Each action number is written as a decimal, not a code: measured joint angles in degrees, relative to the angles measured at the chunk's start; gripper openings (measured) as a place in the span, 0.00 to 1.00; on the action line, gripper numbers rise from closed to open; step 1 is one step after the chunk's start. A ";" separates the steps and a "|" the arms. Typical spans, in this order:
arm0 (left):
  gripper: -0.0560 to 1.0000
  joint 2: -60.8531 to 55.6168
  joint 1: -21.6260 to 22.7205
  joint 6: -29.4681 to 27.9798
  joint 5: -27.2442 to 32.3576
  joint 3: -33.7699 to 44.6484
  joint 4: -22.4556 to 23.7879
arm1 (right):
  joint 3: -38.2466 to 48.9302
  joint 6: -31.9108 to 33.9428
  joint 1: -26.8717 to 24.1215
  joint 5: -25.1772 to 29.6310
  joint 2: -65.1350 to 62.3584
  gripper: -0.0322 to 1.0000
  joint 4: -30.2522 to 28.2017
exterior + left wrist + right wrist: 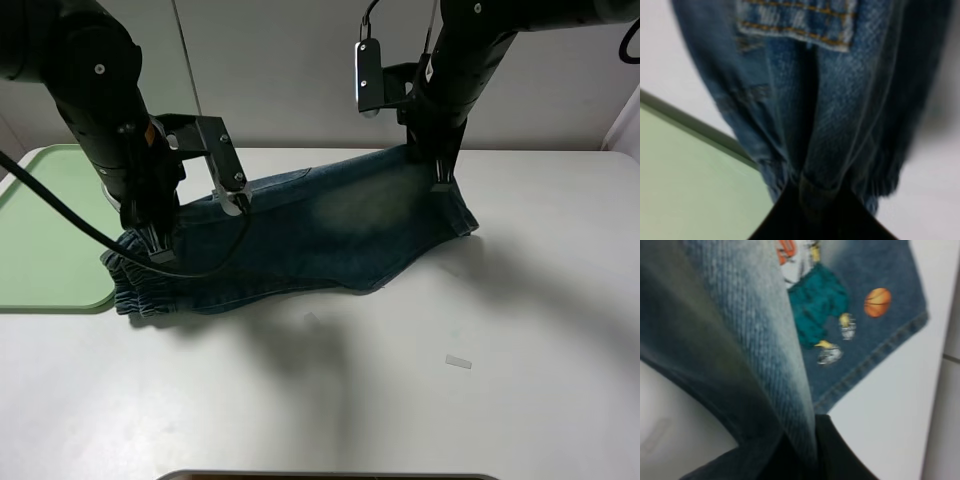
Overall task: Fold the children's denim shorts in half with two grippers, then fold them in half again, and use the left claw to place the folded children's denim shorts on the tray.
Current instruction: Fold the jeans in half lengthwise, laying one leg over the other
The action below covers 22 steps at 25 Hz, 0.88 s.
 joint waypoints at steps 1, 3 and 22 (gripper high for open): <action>0.10 0.00 0.00 -1.86 -1.18 0.12 1.05 | 0.00 0.00 0.00 0.00 0.00 0.01 0.00; 0.10 0.00 0.00 -4.76 -2.92 0.12 2.81 | 0.00 -1.48 -1.45 -3.39 0.07 0.01 0.50; 0.10 0.04 3.21 -18.37 -9.59 0.17 11.16 | -6.71 -3.52 -3.72 -15.24 9.36 0.01 0.57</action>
